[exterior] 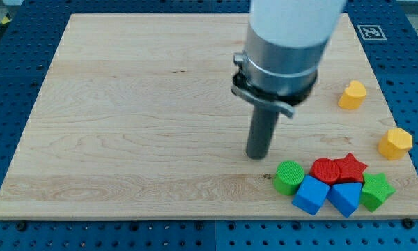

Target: Move the yellow hexagon to the top of the red star

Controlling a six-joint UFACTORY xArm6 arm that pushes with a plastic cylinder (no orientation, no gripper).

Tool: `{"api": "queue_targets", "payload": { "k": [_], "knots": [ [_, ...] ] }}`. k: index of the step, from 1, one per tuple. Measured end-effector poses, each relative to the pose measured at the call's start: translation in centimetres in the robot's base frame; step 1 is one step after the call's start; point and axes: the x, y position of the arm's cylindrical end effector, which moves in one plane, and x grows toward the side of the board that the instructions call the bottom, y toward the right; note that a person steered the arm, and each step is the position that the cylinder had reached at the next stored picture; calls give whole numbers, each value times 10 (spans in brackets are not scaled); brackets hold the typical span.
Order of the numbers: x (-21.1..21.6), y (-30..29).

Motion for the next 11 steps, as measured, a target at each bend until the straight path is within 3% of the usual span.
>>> {"api": "queue_targets", "payload": {
  "k": [1,5,6,7,9,11],
  "knots": [
    [-39,33],
    [-45,247],
    [-21,269],
    [2,267],
    [-1,136],
    [-61,142]
  ]
}}
